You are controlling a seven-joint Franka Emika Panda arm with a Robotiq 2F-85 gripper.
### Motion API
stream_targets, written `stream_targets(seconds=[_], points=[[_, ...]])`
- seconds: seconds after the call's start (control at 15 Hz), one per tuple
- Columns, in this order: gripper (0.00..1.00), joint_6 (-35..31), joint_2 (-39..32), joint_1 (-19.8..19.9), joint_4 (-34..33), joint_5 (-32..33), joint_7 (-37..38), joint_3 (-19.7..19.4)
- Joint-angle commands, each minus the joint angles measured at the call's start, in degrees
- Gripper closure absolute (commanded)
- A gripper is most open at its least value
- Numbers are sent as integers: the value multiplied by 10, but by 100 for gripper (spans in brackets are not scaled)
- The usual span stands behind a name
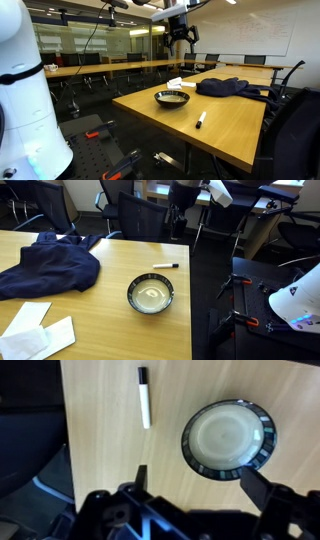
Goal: Put the marker in the bowl
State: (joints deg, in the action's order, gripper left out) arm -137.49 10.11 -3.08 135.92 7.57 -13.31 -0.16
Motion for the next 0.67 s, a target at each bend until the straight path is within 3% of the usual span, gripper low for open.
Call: stream_targets(seconds=[0.0, 0.6], points=[[0, -20, -55, 11, -8, 6, -38, -8], [0, -30, -208, 56, -35, -19, -90, -12]])
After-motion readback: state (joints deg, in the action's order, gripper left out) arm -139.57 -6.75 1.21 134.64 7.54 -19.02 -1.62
